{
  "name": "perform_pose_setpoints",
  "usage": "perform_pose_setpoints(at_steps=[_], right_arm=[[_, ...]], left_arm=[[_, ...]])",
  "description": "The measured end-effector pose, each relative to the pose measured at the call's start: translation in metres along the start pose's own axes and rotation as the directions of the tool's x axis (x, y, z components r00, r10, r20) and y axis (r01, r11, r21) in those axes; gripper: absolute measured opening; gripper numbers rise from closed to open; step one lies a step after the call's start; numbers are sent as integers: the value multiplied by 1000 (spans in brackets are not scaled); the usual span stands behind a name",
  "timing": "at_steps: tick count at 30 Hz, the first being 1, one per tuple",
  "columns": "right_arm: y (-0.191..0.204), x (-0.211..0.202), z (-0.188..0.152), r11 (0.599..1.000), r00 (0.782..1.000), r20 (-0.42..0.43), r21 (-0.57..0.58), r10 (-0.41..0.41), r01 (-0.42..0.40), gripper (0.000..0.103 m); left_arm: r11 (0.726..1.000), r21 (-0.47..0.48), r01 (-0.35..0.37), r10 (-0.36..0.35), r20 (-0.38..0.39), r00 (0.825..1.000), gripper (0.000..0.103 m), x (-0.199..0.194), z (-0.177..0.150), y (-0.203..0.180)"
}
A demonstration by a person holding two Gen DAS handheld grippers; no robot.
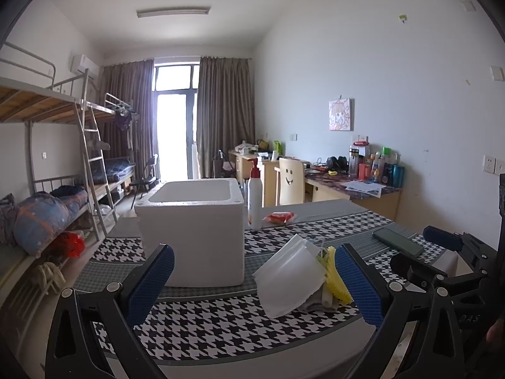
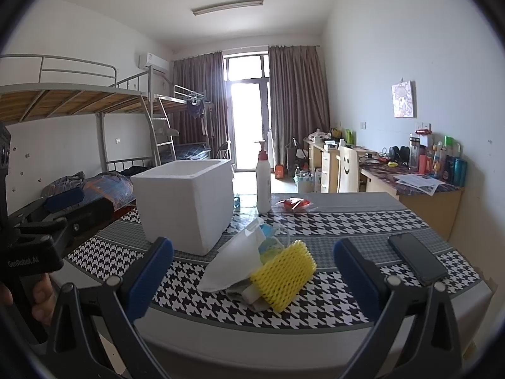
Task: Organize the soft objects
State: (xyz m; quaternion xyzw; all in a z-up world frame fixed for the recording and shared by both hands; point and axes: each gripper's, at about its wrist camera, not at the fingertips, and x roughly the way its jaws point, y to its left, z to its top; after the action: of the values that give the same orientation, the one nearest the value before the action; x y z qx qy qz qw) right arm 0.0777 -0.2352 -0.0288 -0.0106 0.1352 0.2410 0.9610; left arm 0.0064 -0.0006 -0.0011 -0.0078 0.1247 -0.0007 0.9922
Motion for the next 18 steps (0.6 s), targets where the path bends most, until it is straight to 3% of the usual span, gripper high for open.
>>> perform_pose_setpoints(at_steps=[18], right_arm=[[0,15,0,1000,1000,-21,-3,-7,7,103]], left_arm=[[1000,-9,23,-23,-36,999,102,15,-1,2]])
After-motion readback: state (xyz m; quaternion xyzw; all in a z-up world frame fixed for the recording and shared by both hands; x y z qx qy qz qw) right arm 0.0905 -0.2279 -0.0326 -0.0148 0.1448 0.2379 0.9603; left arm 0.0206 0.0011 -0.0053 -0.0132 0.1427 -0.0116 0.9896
